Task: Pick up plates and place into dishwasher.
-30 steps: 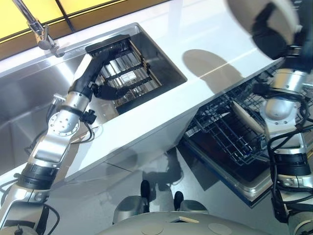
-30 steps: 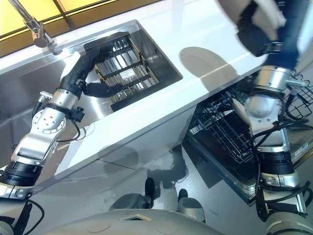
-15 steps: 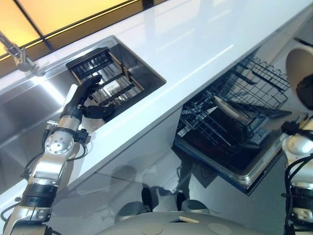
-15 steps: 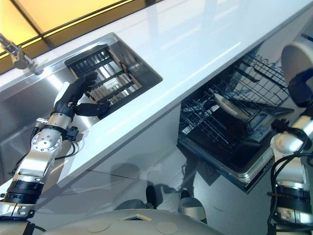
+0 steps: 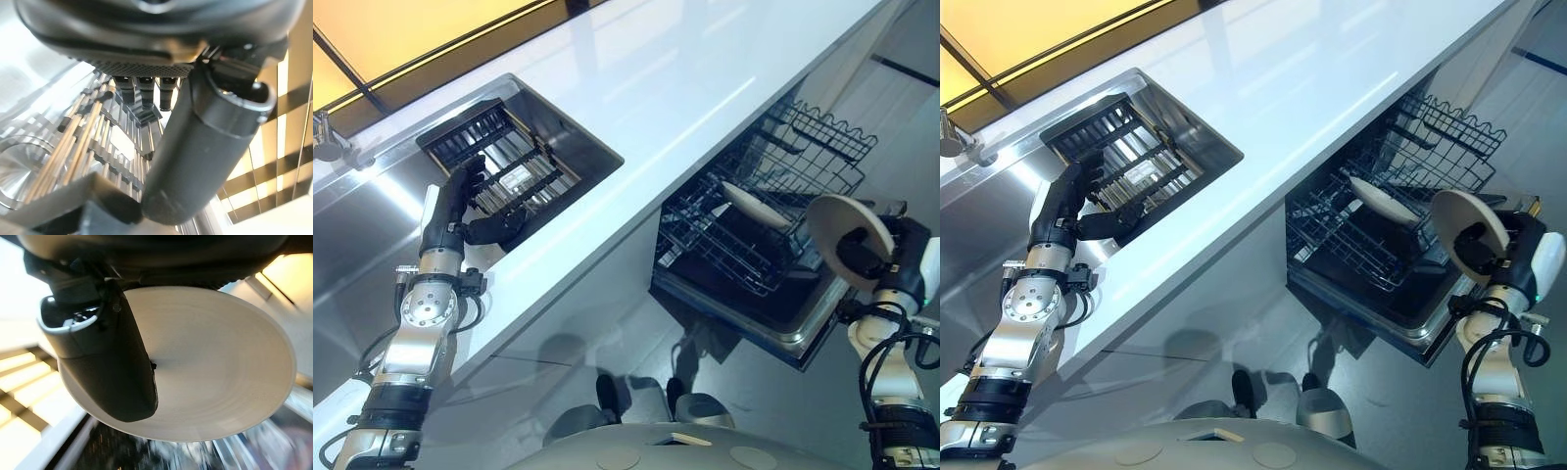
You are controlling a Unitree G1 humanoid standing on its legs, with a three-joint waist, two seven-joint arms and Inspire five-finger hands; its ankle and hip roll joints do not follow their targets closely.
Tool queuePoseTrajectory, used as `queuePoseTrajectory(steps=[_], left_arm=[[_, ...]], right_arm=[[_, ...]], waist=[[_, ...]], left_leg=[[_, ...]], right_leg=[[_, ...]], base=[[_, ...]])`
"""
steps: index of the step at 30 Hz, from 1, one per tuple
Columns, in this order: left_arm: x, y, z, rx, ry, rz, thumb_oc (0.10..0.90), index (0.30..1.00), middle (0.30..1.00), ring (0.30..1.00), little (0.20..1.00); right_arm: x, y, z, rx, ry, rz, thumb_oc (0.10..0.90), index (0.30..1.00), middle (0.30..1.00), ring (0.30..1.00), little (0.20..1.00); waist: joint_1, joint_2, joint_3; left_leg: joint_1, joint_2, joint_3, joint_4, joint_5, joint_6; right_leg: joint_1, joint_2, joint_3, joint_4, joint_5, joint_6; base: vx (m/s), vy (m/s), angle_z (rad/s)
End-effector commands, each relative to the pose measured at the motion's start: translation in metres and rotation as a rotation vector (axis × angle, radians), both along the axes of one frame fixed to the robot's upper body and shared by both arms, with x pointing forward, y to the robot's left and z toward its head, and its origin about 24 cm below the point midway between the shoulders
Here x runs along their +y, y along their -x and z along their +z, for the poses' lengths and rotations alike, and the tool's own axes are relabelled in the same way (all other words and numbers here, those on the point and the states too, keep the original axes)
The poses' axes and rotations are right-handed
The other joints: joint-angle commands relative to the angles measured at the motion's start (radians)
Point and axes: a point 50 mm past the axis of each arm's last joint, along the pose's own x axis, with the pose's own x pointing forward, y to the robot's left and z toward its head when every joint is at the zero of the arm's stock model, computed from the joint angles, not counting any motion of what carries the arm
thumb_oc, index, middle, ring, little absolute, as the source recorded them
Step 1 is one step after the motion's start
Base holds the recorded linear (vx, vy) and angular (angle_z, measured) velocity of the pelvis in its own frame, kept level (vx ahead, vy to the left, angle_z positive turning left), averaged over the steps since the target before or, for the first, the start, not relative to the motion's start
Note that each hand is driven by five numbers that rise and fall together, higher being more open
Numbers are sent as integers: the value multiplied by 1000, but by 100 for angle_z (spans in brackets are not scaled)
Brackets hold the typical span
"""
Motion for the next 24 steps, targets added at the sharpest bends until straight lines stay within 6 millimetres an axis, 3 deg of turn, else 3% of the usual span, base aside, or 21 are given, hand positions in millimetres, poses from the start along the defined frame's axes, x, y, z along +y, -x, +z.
queuePoseTrajectory(steps=[1,13,24], left_arm=[[18,-6,49,-261,-28,81,800,900,900,900,900],[9,-18,67,-343,-29,71,800,900,900,900,900],[4,-23,75,-367,-27,52,800,900,900,900,900]], right_arm=[[-1,-32,61,-278,108,49,100,300,300,300,200],[30,-72,84,-285,216,214,100,300,300,300,200],[45,-91,55,-61,200,261,100,300,300,300,200]], waist=[[26,-4,31],[79,16,124],[111,22,169]], left_leg=[[-9,-50,-12,61,-143,13],[-100,-51,-43,97,-124,2],[-147,-54,-61,128,-112,-9]], right_leg=[[-142,47,-43,178,-49,42],[-188,50,-71,190,-58,20],[-204,46,-102,196,-62,4]], base=[[-91,-48,8],[-64,-37,7],[-5,-22,7]])
